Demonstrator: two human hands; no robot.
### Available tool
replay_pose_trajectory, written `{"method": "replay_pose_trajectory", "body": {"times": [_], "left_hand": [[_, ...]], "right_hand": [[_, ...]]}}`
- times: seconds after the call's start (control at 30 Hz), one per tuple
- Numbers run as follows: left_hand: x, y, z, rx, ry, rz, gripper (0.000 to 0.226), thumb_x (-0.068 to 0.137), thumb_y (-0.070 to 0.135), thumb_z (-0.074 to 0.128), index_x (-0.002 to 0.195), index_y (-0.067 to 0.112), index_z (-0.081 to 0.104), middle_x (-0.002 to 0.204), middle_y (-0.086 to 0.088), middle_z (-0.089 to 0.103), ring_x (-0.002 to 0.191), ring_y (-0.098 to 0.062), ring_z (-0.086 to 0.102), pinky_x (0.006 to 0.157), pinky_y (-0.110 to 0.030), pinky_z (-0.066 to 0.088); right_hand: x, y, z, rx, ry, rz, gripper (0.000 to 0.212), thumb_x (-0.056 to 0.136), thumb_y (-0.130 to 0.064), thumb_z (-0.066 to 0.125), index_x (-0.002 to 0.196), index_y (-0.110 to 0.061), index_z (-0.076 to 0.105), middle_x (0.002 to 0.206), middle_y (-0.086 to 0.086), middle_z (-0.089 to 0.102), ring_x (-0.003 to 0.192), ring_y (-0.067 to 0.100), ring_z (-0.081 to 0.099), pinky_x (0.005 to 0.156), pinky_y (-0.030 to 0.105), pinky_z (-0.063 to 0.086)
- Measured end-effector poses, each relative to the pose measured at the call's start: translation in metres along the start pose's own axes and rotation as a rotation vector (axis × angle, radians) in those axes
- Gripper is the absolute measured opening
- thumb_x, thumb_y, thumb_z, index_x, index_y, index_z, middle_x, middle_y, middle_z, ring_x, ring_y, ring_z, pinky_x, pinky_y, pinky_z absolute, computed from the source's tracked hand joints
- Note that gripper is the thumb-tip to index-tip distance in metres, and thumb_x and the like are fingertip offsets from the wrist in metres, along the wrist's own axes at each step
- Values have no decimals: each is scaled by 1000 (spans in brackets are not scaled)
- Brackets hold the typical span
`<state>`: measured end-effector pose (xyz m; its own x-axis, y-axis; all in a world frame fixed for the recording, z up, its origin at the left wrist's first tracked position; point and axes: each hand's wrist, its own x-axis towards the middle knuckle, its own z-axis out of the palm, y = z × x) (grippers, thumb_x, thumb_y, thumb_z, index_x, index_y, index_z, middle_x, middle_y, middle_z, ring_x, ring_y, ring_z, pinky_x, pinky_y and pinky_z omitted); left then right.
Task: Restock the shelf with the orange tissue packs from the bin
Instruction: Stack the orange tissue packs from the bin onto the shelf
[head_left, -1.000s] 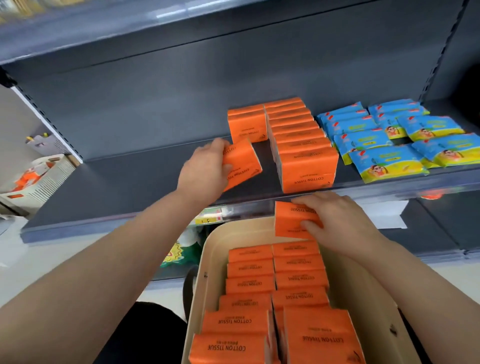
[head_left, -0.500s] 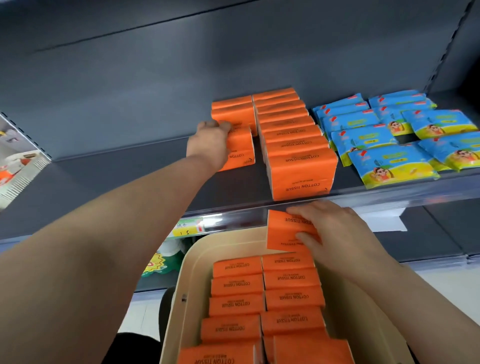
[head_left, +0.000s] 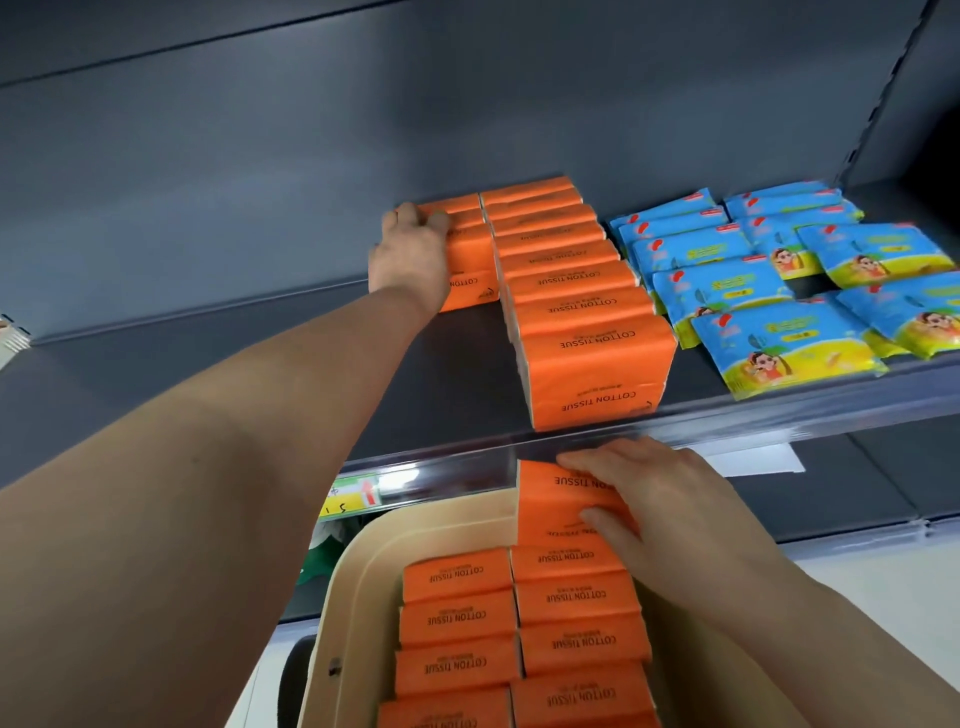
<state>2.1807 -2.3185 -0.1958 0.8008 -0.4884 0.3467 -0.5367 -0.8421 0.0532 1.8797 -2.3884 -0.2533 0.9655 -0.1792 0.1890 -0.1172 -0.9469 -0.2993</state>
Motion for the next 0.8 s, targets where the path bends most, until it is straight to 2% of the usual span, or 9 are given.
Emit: {"method": "replay_pose_trajectory", "body": {"times": [0.23,0.33,0.53,0.67,0.8], "left_hand": [[-7,-5,0,-26,13,14,44,84,5,61,125,5,45,127,-14,41,119,-32,37,85,-44,46],[-22,-17,-12,-70,1,29,43,83,0,57,124,5,46,127,-13,42,119,-31,37,86,-44,47],[-64,-54,-50,-155,-59,51,49,88,2,55,135,11,44,134,-11,42,126,-28,35,92,-43,44],[-93,-68,-63,-179,-102,-9,53,89,0,52,139,12,41,136,-11,42,128,-28,35,94,-41,42],[-105,-80,-74,-217,-110,-62,51,90,1,50,138,13,41,136,-10,42,128,-25,34,93,-38,42]], "right_hand": [[2,12,2,-2,13,-8,52,69,-27,81,117,-31,63,100,-11,68,89,14,66,75,36,54],[1,15,1,30,27,-11,52,72,-25,79,121,-29,61,104,-10,68,92,16,66,77,37,54],[17,-32,-19,189,3,-23,51,89,-31,62,137,-33,46,128,-9,57,116,13,54,93,31,45],[56,-67,-48,155,24,-118,46,89,-25,62,134,-27,50,129,-3,57,115,19,54,94,35,44],[112,-79,-60,53,44,-121,44,88,-18,63,131,-21,51,131,3,54,120,24,50,97,38,43]]}}
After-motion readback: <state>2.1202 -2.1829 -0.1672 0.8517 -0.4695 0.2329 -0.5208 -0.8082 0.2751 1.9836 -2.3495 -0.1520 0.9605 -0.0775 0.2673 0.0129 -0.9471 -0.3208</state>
